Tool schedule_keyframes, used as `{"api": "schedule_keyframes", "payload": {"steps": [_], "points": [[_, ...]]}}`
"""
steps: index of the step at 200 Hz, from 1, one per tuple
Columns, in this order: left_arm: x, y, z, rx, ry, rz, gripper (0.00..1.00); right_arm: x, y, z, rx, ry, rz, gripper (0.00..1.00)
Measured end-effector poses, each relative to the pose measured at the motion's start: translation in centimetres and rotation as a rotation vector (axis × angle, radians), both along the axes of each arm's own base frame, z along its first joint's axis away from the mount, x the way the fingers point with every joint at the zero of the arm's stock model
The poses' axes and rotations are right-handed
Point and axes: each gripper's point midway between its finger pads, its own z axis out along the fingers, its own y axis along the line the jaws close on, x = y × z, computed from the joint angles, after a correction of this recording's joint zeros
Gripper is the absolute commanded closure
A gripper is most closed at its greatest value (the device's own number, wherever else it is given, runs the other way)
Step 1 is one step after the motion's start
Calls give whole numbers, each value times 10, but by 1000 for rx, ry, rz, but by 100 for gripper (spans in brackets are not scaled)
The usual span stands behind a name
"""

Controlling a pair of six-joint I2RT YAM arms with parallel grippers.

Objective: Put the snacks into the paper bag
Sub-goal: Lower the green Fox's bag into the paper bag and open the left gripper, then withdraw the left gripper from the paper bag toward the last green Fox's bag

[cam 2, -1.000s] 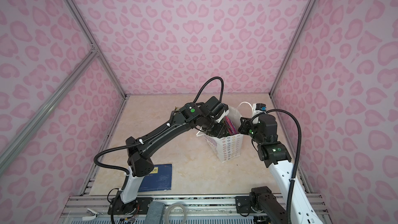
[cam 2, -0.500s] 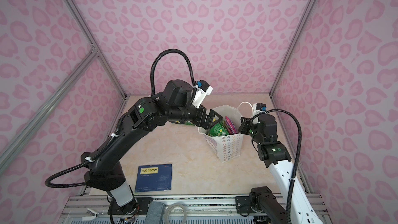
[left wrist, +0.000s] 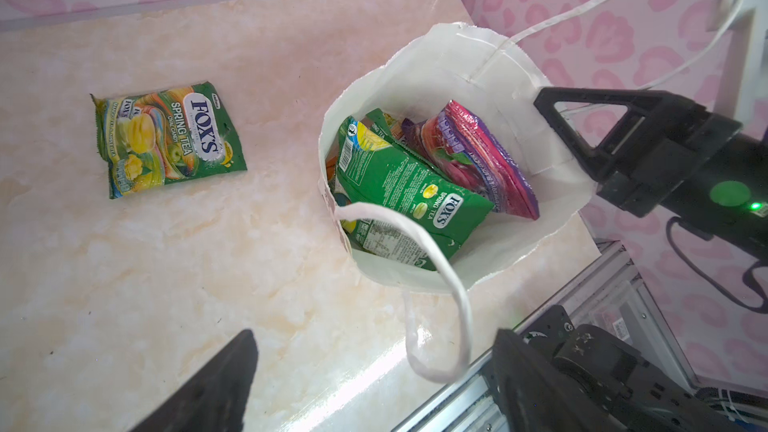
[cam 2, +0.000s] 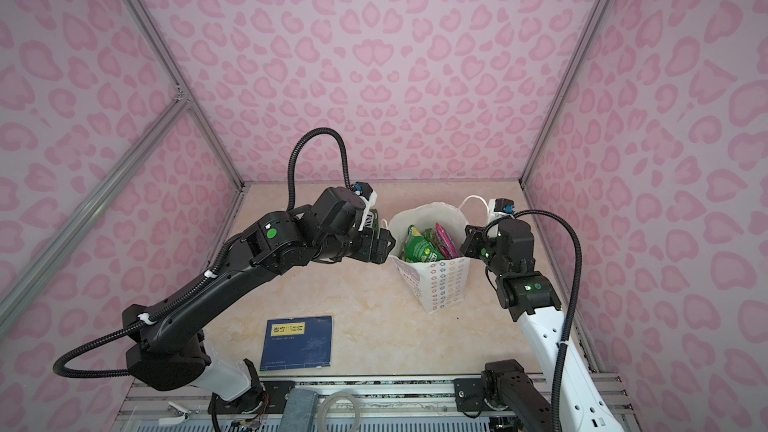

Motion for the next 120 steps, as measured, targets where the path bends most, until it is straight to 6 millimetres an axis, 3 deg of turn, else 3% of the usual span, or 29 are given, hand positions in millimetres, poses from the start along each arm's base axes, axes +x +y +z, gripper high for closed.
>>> {"api": "schedule_keyframes", "payload": {"steps": [12, 27, 42, 52, 64, 85, 101, 120], "points": [[3, -10, -1, -25, 5, -6, 27, 0, 0, 0, 0, 0, -1, 100], [7, -23, -4, -48, 22, -11, 47, 0, 0, 0, 0, 0, -1, 100], [14, -36, -5, -61, 24, -16, 80, 0, 0, 0, 0, 0, -1, 75], [18, -43, -4, -70, 23, -14, 95, 1, -1, 3, -1, -6, -5, 60], [22, -49, -1, -79, 18, -13, 96, 2, -3, 9, -4, -21, -15, 48], [28, -53, 16, -103, -8, -9, 96, 5, -3, 25, 0, -47, -19, 37], [33, -52, 30, -113, -31, -10, 96, 11, -4, 42, -3, -66, -30, 35], [40, -45, 35, -109, -42, 1, 96, 17, -7, 56, -10, -77, -52, 40]]}}
